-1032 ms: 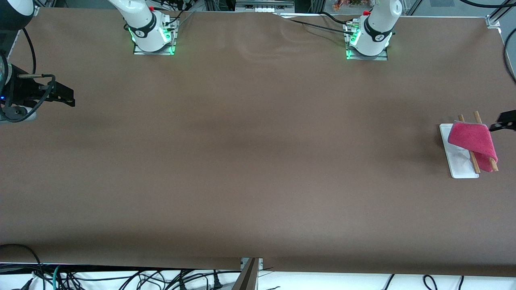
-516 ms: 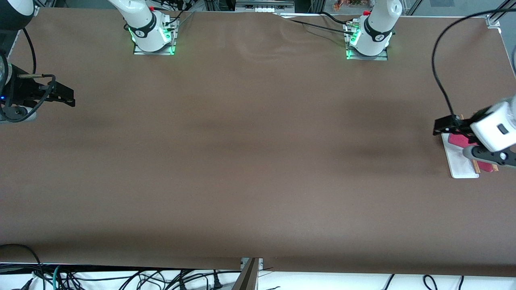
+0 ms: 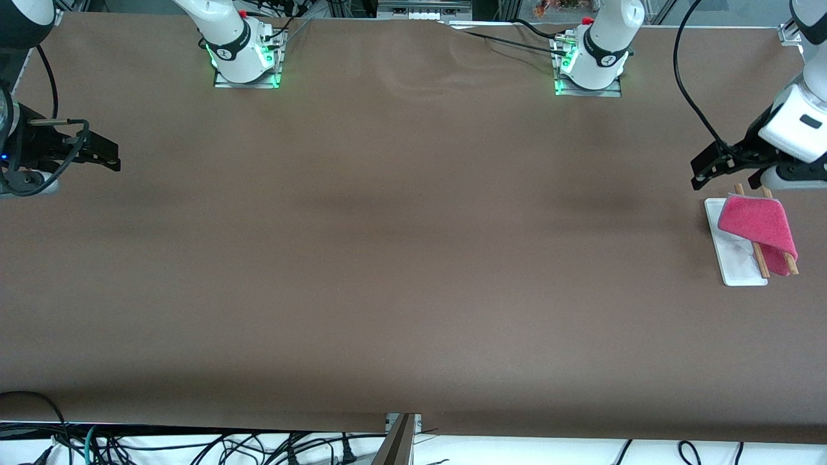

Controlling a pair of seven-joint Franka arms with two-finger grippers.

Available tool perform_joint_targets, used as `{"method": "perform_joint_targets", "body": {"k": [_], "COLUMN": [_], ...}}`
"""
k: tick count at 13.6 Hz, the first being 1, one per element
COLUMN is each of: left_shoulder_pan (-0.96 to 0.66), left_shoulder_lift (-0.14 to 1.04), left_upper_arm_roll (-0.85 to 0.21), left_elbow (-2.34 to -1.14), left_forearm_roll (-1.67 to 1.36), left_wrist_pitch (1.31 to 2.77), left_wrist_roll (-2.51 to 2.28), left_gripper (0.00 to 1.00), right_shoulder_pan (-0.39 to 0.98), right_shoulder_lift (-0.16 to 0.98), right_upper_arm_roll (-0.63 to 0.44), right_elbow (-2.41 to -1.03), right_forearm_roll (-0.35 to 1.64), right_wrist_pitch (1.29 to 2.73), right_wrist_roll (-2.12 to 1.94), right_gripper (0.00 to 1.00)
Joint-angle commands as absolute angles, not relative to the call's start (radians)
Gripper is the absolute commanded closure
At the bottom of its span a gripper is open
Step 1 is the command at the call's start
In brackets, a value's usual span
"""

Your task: Pass towel and hang on rack

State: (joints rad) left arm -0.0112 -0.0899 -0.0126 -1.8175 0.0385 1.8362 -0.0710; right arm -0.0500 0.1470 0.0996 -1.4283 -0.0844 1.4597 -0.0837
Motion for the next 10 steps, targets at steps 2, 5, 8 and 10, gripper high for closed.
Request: {"method": "perform_joint_targets", "body": {"k": [2,5,8,10], "left_shoulder_pan": [-0.015,-0.021,-0.043,-0.048], "left_shoulder_lift": [-0.034,0.026,0.025,0.018], "left_upper_arm_roll": [-0.018,-0.015,0.004,0.005], "left_elbow": [-1.740,-1.660,-1.664,-1.675], "left_forearm_roll": [0.031,0.031,0.031,0.031], "left_wrist_pitch": [1.720,1.672,1.695,1.703], "left_wrist_roll": [-0.020,-0.008,-0.008,-0.009], "left_gripper": [0.00,0.00,0.00,0.00], "right_shoulder_pan": [-0.055,-0.055,-0.055,-0.055], "right_shoulder_lift": [0.144,0.144,0.144,0.146], "right_upper_arm_roll": [0.103,0.103,0.103,0.103], "right_elbow": [-1.427,-1.425,-1.425,-1.425], "right_forearm_roll": [-0.074,-0.074,-0.074,-0.072], "right_wrist_pitch": [1.460,1.460,1.460,1.460], "right_wrist_roll": [-0.077,-0.075,-0.074,-0.072], "right_gripper": [0.00,0.00,0.00,0.00]}}
